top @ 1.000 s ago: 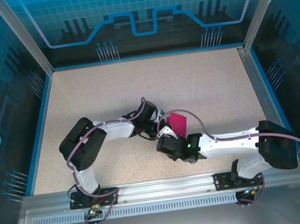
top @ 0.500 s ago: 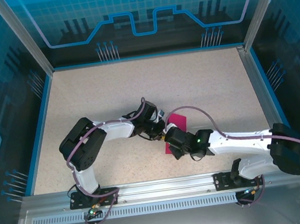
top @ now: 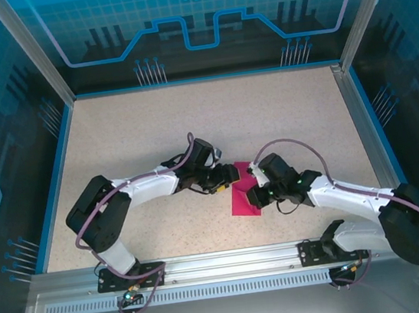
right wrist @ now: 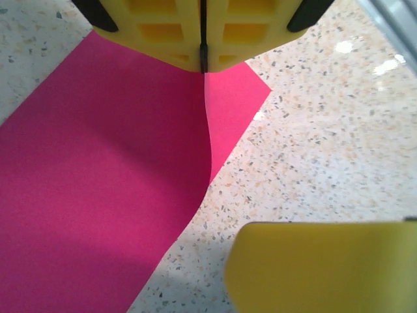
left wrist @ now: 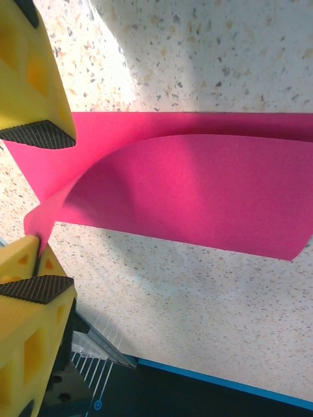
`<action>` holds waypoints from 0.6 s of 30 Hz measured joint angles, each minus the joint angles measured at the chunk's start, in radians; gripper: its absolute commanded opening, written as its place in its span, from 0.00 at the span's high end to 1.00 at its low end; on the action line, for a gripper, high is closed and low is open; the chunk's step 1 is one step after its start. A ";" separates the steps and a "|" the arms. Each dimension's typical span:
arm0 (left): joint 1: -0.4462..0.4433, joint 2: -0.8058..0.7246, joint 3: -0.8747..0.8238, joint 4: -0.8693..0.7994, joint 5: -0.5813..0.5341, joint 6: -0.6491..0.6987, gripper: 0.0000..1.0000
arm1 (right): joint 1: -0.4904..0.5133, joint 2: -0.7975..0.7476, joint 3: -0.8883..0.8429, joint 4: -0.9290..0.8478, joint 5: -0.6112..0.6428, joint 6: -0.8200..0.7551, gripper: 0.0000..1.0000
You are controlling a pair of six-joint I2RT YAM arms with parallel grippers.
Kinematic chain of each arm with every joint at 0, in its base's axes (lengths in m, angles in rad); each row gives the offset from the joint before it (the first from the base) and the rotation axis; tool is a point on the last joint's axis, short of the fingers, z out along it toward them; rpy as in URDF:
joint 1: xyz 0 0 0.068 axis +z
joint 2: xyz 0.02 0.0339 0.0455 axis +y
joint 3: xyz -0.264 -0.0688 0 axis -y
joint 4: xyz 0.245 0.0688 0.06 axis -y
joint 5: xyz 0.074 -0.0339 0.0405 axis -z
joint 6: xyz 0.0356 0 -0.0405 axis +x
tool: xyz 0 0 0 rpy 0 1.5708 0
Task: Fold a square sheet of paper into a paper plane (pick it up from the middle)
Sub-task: Fold the triangle a second time at the center of the table.
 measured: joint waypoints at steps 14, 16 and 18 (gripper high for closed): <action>-0.052 -0.001 -0.002 -0.040 -0.025 0.028 0.51 | -0.180 0.121 0.013 -0.013 -0.178 -0.049 0.90; -0.053 -0.001 -0.002 -0.041 -0.026 0.028 0.52 | -0.181 0.138 0.031 -0.029 -0.175 -0.051 0.90; -0.054 -0.001 -0.002 -0.042 -0.027 0.028 0.54 | -0.182 0.154 0.048 -0.036 -0.169 -0.052 0.90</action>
